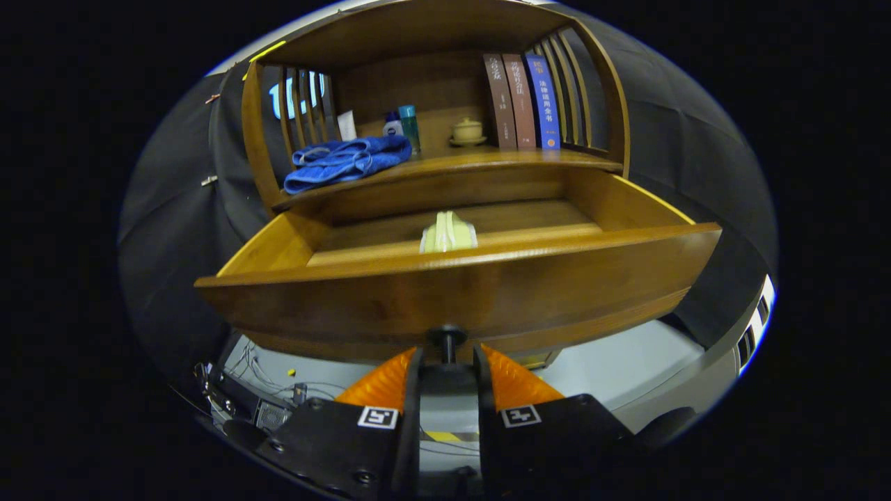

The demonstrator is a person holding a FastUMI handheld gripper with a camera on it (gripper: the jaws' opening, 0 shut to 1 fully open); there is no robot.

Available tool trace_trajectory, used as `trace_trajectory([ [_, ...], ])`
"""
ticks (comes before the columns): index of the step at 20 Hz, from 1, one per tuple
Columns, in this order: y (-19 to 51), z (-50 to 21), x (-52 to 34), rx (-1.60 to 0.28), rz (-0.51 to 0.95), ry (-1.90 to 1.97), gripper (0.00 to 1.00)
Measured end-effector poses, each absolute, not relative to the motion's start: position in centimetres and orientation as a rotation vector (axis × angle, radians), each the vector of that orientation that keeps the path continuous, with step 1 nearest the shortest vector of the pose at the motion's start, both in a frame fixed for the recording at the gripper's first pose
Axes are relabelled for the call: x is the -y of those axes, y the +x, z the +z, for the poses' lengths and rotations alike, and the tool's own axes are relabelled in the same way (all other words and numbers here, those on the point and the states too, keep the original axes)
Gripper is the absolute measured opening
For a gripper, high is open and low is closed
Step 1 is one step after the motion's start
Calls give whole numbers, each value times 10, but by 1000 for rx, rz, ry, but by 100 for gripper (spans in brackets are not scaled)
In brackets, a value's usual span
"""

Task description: Pull open the drawer, take out the items inside it, and place them on the countertop above the cabinet.

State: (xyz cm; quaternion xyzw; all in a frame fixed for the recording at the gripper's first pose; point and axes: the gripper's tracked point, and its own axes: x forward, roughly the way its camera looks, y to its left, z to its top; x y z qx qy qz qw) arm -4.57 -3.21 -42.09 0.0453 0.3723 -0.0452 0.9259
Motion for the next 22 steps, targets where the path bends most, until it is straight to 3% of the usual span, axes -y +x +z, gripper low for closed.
trace_trajectory([
  [2, -46, -422, 32, -766, -94, 99, 39],
  [3, -48, -420, 31, -768, -94, 115, 44],
  [9, -66, -383, 31, -742, -111, 113, 99],
  [13, -43, -322, 15, -641, -58, 133, 97],
  [17, 22, -289, 18, -592, -35, 97, 97],
  [22, 104, -316, 31, -725, -83, 133, 97],
])
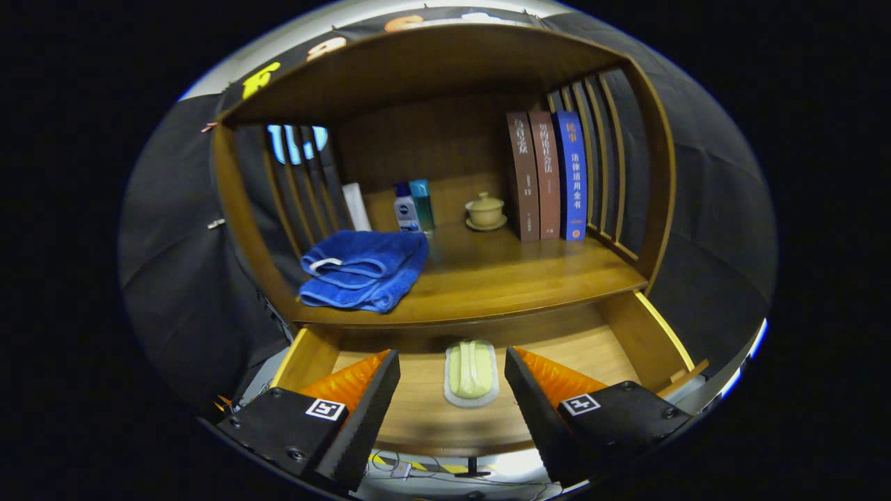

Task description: Pull open the drawer, take out the items inside it, and place them on the countertop above the cabinet.

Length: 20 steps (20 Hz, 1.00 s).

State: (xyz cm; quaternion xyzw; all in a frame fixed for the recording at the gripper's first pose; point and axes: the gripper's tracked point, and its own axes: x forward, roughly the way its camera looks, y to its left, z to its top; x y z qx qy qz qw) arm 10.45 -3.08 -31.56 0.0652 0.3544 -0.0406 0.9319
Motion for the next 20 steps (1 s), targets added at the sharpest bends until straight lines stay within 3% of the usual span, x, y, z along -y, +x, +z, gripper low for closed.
trace_trajectory([
  [7, 134, -406, 41, -1056, -102, 89, 94],
  [9, 135, -424, 44, -1118, -111, 48, 85],
  [14, 129, -450, 42, -1278, -108, 15, 84],
  [17, 128, -459, 43, -1284, -113, -9, 45],
  [20, 127, -454, 47, -1283, -119, -9, 18],
])
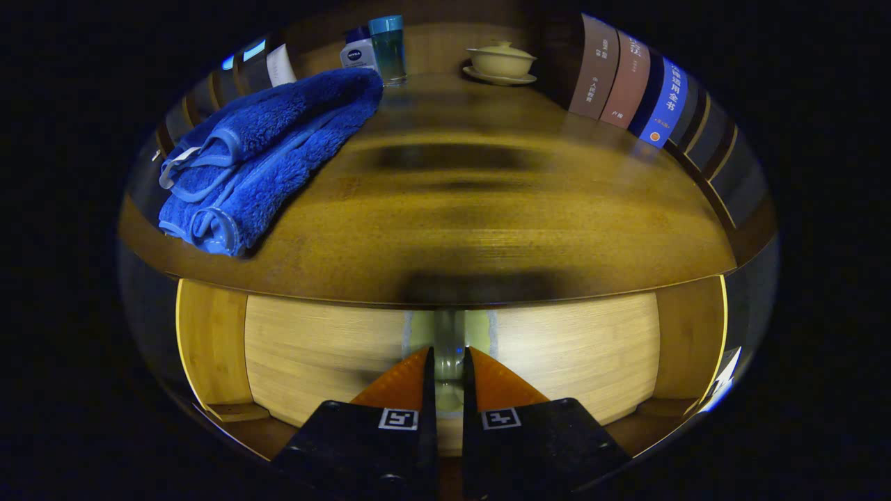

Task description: Pull open the drawer, take out the items inside it, and place them on the countertop above the cabinet.

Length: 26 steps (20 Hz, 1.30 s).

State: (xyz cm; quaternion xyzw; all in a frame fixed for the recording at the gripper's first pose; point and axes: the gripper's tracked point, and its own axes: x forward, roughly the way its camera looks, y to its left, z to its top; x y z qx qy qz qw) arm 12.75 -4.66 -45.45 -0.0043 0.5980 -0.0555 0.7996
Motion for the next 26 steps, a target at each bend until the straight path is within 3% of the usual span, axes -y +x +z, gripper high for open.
trace_trajectory([
  [5, 119, -436, 40, -1215, -92, 1, 18],
  [14, 83, -317, 32, -866, -63, -6, 18],
  [26, 238, -294, 42, -779, -67, 25, 18],
])
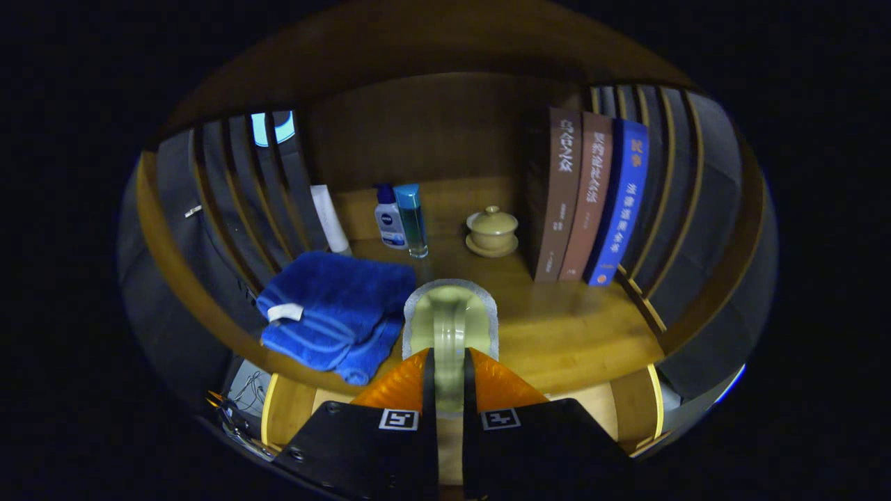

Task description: Pull open the drawer, take out the items inside it, and place them on the countertop above the cabinet.

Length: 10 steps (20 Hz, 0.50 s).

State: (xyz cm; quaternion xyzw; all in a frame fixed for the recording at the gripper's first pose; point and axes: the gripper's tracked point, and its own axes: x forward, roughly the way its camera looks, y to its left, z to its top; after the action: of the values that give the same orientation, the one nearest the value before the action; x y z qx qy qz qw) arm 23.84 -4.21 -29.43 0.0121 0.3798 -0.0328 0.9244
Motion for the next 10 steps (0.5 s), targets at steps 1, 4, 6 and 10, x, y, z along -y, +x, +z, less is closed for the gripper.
trace_trajectory([
  [1, 248, -300, 41, -794, -64, 23, 18],
  [4, 268, -323, 43, -863, -65, 26, 18],
  [6, 277, -336, 47, -893, -76, 32, 18],
  [10, 283, -338, 46, -883, -70, 46, 30],
])
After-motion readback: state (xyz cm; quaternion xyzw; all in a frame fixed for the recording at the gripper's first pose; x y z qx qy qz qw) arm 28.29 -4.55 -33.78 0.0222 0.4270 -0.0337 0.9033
